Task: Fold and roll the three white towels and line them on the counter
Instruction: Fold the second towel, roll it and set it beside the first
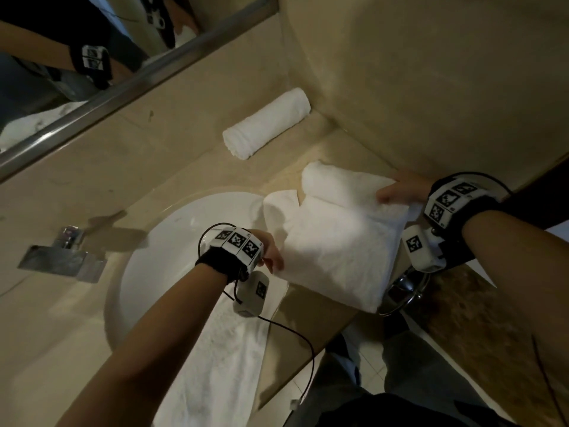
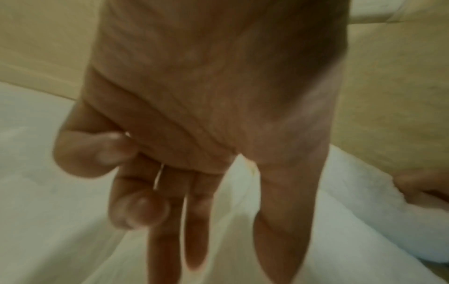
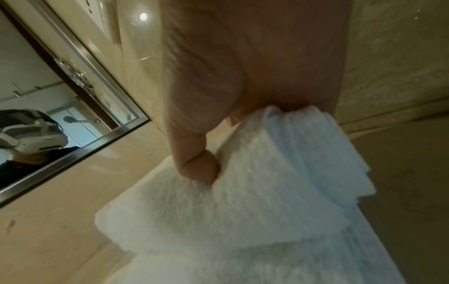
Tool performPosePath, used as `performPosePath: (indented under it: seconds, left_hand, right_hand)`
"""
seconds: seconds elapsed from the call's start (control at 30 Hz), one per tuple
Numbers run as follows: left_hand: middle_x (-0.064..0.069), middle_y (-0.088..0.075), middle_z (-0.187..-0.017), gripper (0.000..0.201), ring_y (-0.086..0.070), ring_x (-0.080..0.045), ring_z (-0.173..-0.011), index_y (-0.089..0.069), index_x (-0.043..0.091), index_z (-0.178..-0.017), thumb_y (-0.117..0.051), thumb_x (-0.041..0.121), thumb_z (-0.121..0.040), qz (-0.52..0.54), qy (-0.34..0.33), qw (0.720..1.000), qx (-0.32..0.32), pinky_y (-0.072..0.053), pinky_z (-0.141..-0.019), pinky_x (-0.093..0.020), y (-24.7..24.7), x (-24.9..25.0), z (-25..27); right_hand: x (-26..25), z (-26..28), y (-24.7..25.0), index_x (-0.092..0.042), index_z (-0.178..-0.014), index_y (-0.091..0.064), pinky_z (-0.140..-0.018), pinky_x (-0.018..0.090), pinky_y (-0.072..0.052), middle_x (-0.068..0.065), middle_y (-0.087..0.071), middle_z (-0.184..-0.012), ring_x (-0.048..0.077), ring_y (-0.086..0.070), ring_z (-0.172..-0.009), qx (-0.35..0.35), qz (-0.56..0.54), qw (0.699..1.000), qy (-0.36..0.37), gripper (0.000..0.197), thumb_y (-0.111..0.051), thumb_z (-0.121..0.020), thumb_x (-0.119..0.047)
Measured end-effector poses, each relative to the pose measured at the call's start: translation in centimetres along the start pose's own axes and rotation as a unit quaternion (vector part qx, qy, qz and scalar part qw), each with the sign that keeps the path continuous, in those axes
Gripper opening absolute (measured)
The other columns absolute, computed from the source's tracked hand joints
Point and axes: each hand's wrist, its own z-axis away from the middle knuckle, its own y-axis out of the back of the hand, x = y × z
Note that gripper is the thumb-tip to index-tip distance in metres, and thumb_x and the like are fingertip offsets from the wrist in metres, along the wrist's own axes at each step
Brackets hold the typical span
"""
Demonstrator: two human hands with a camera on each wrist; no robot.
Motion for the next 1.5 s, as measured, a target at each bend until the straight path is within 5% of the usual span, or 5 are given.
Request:
performPosePath:
  seconds: [0.3,0.5,0.87,1.23,1.5]
  left_hand:
    - [-0.016,-0.048,-0.135,0.050,-0.048,-0.029,-0.121,-0.041,0.005,-0.132,-0.054,0.032,-0.092,0.119,-0.155,0.929,0.315,-0.037,-0.096,-0.031,6.0,7.2,0.3]
    - [-0.010,-0.047,-0.139,0.059,-0.049,-0.028,-0.123,-0.034,0.020,-0.142,-0.056,0.037,-0.089,0.266,-0.163,0.924,0.222,-0.039,-0.106,-0.036,6.6,11.4,-2.5]
    - [-0.004,-0.052,-0.124,0.061,-0.049,-0.022,-0.114,-0.043,0.017,-0.134,-0.070,0.026,-0.080,0.047,-0.211,0.954,0.206,-0.035,-0.083,-0.024,5.3,9.3,-2.0]
    - [-0.001,-0.042,-0.117,0.079,-0.045,-0.018,-0.106,-0.030,0.020,-0.133,-0.075,0.001,-0.072,0.210,-0.348,0.903,0.142,-0.044,-0.077,-0.019,0.3,5.7,-1.3]
    - [0.007,-0.047,-0.087,0.064,-0.049,-0.012,-0.078,-0.038,0.016,-0.106,-0.083,0.004,-0.062,0.201,-0.367,0.873,0.251,-0.042,-0.058,-0.007,-1.4,4.8,-1.5]
  right_hand:
    - [0.8,-0.6,0.0,-0.006,-0.117,-0.059,-0.077,0.028,-0.038,0.017,-0.061,-0.114,0.026,-0.055,-0.098,0.027,0.030,0.998,0.057,0.042,-0.071,-0.079,-0.020]
    - [1.6,-0.2,0.0,-0.008,-0.119,-0.046,-0.081,0.036,-0.039,0.014,-0.046,-0.123,0.031,-0.050,-0.108,0.099,0.152,0.978,0.106,0.051,-0.072,-0.076,-0.020]
    - [3.9,2.1,-2.3,-0.004,-0.118,-0.046,-0.097,0.036,-0.033,0.019,-0.034,-0.127,0.033,-0.034,-0.120,0.141,0.115,0.974,0.132,0.052,-0.070,-0.073,-0.005]
    - [6.3,2.9,-4.6,-0.011,-0.087,-0.032,-0.072,0.026,-0.021,0.021,-0.037,-0.107,0.017,-0.019,-0.092,0.201,0.133,0.951,0.192,0.045,-0.066,-0.062,0.006]
    - [5.3,3.8,-2.6,-0.011,-0.098,-0.041,-0.085,0.026,-0.023,0.007,-0.031,-0.103,0.025,-0.033,-0.105,0.108,0.144,0.972,0.154,0.048,-0.059,-0.061,-0.036]
